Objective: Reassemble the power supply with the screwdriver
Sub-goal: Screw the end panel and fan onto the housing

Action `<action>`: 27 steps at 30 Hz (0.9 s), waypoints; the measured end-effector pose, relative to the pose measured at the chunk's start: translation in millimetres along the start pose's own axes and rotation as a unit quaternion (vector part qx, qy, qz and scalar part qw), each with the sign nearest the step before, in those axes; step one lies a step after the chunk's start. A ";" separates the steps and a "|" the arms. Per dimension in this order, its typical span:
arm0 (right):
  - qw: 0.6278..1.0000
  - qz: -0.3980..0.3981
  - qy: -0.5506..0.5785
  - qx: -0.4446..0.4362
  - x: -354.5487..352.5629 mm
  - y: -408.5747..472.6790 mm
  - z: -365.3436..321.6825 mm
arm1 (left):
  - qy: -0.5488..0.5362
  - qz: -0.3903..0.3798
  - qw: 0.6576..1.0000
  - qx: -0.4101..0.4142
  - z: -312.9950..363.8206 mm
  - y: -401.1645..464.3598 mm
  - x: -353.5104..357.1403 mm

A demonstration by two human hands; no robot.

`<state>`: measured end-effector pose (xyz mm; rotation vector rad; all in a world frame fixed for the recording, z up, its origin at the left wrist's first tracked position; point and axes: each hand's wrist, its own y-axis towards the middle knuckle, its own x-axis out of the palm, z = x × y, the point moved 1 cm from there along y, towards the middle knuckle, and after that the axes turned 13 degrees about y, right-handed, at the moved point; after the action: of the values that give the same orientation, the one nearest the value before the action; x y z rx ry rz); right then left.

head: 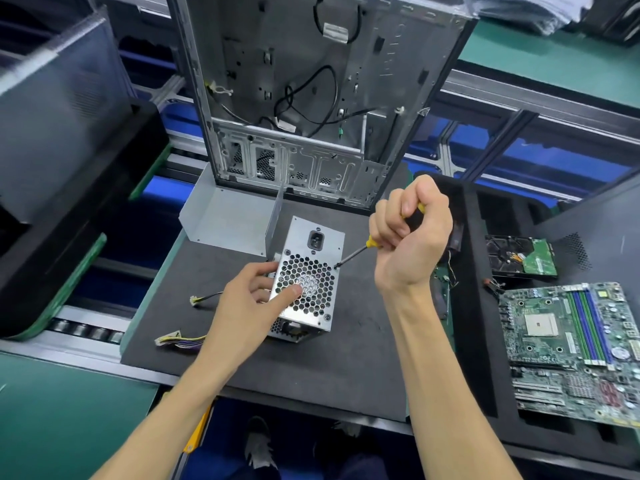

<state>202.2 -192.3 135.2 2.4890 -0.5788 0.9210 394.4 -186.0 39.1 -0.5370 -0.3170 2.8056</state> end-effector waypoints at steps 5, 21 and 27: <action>1.000 -0.005 -0.031 0.002 0.9 -2.2 3.5 | -0.004 0.001 1.000 0.005 -0.8 0.0 0.8; 0.986 -0.091 -0.138 -0.003 -3.1 -12.0 5.8 | -0.019 0.006 1.000 0.014 -5.5 2.3 2.7; 0.984 -0.097 -0.142 0.045 -2.7 -12.1 7.9 | -0.023 0.007 1.000 0.016 -6.3 2.4 2.4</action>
<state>210.5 -185.8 124.9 2.7228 -0.3772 0.5336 394.2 -186.5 32.0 -0.4701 -0.2789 2.8356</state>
